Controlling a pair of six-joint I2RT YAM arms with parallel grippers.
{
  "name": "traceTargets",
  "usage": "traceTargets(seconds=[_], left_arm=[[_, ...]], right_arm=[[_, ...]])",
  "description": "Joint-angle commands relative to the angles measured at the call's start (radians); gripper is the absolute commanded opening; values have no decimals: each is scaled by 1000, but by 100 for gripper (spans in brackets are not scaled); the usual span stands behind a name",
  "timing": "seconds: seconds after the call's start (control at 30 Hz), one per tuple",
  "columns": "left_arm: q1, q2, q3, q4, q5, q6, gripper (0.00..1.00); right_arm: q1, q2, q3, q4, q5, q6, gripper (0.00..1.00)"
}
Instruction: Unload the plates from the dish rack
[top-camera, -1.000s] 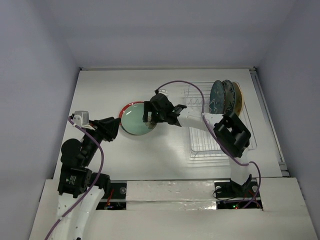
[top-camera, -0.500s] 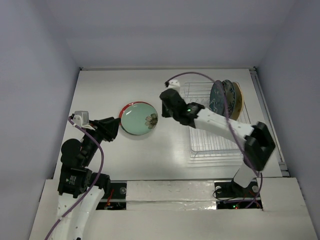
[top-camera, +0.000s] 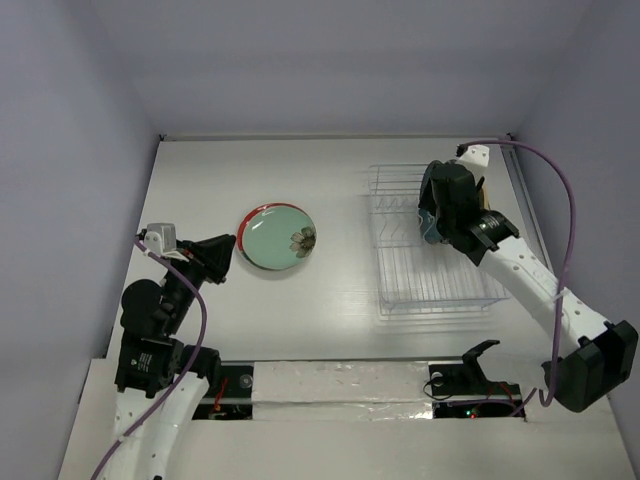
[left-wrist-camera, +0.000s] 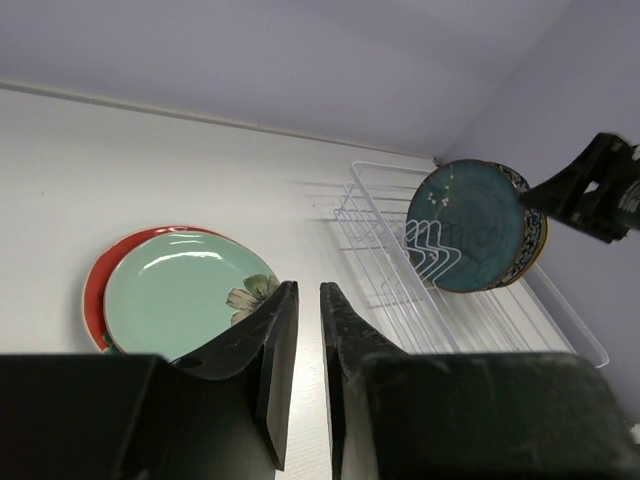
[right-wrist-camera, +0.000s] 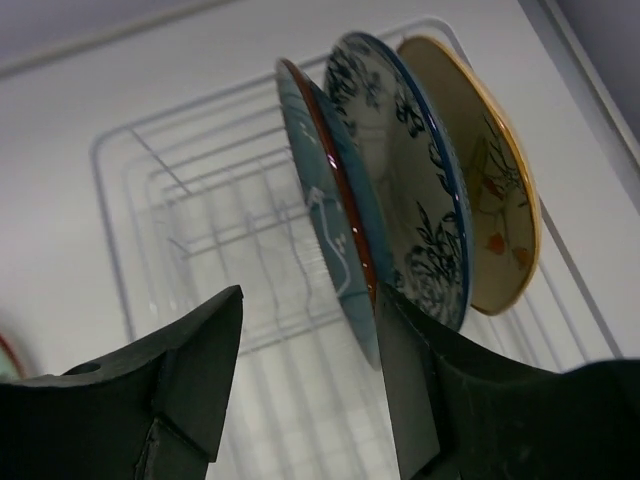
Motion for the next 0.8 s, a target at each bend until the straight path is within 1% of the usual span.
traceTargets(seconds=[0.0, 0.07, 0.13, 0.2, 0.27, 0.33, 0.43, 0.57, 0.6, 0.67, 0.7, 0.77], left_arm=[[4, 4, 1, 34, -6, 3, 14], [4, 6, 2, 34, -4, 3, 19], [4, 7, 2, 32, -2, 3, 21], [4, 11, 1, 34, -2, 3, 23], [4, 14, 1, 37, -1, 4, 24], [4, 15, -1, 37, 4, 4, 24], [4, 20, -1, 38, 7, 3, 25], [4, 18, 1, 40, 21, 6, 26], [4, 18, 1, 41, 22, 6, 26], [4, 17, 2, 41, 22, 6, 26], [4, 17, -1, 43, 24, 6, 27], [4, 18, -1, 45, 27, 7, 27]], right_arm=[[-33, 24, -9, -35, 11, -39, 61], [-56, 56, -6, -33, 16, -44, 61], [-71, 81, -7, -24, 8, -50, 60], [-81, 118, 0, -39, 39, -45, 59], [-81, 136, -1, -18, 36, -59, 58], [-113, 172, 4, -7, 27, -68, 57], [-125, 225, 28, -4, 36, -82, 54], [-136, 277, 77, -13, 50, -114, 44], [-136, 287, 88, -21, 70, -121, 38], [-136, 302, 118, -56, 88, -136, 32], [-136, 301, 128, -67, 100, -141, 27], [-136, 278, 134, -73, 105, -166, 22]])
